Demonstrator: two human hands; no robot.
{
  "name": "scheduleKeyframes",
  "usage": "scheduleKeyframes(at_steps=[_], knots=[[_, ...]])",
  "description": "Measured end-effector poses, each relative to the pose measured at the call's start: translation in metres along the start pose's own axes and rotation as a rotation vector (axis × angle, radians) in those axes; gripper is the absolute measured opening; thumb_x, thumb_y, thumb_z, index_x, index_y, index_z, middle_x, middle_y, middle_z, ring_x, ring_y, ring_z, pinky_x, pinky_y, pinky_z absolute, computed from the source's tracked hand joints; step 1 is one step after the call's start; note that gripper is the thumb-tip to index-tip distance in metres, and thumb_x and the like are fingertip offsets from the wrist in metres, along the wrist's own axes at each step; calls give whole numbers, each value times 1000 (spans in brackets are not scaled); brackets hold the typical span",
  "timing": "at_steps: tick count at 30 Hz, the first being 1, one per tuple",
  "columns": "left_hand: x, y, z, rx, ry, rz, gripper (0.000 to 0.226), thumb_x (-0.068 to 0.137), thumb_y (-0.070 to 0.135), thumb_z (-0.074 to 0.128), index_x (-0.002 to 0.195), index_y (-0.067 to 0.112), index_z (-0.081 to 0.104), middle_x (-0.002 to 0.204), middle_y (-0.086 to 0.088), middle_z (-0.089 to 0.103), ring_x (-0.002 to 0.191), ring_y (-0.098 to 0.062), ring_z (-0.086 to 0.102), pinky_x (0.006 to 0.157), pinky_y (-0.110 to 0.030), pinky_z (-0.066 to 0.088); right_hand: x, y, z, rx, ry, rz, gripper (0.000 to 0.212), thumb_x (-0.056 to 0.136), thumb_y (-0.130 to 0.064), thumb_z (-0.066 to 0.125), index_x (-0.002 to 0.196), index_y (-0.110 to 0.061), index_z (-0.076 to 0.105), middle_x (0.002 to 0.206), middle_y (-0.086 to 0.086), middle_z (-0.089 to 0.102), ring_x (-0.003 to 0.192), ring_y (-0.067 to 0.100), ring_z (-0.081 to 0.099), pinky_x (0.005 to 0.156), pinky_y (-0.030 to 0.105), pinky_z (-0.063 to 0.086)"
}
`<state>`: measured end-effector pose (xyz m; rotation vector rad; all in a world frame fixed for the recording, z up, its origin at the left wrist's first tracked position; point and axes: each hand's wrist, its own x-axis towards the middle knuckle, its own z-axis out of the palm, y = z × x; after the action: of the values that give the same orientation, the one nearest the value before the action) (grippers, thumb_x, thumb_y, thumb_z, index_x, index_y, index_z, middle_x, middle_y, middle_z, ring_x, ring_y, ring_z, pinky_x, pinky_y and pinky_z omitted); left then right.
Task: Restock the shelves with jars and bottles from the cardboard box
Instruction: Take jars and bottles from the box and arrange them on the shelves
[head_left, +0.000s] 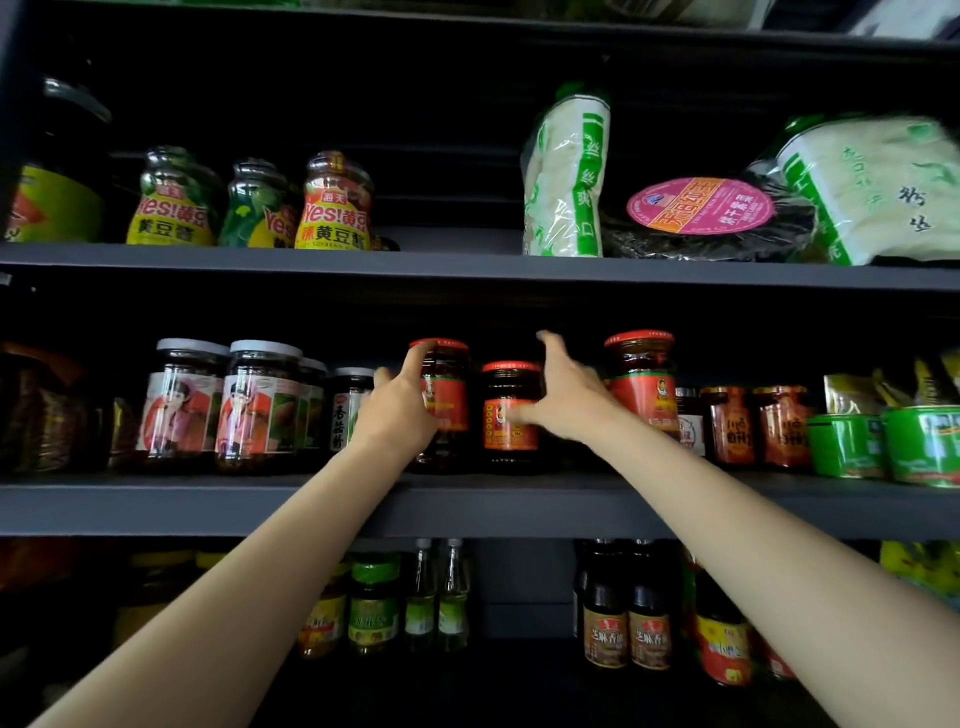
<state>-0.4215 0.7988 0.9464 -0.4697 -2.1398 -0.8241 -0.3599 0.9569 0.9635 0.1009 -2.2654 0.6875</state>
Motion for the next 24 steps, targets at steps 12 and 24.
scheduleKeyframes(at_steps=[12, 24], knots=[[-14, 19, -3, 204, 184, 228, 58, 85, -2, 43, 136, 25, 38, 124, -17, 42, 110, -37, 40, 91, -43, 37, -34, 76, -60, 494, -116, 371, 50, 73, -6, 76, 117, -11, 53, 115, 9, 60, 106, 21, 56, 93, 32, 38], [-14, 6, -28, -459, 46, 45, 28, 88, 1, 45, 107, 19, 54, 85, -1, 61, 77, -18, 58, 59, -18, 43, -26, 19, -7, 397, -41, 187, 72, 53, -19, 88, 115, -15, 51, 108, 4, 60, 98, 20, 57, 79, 30, 45]])
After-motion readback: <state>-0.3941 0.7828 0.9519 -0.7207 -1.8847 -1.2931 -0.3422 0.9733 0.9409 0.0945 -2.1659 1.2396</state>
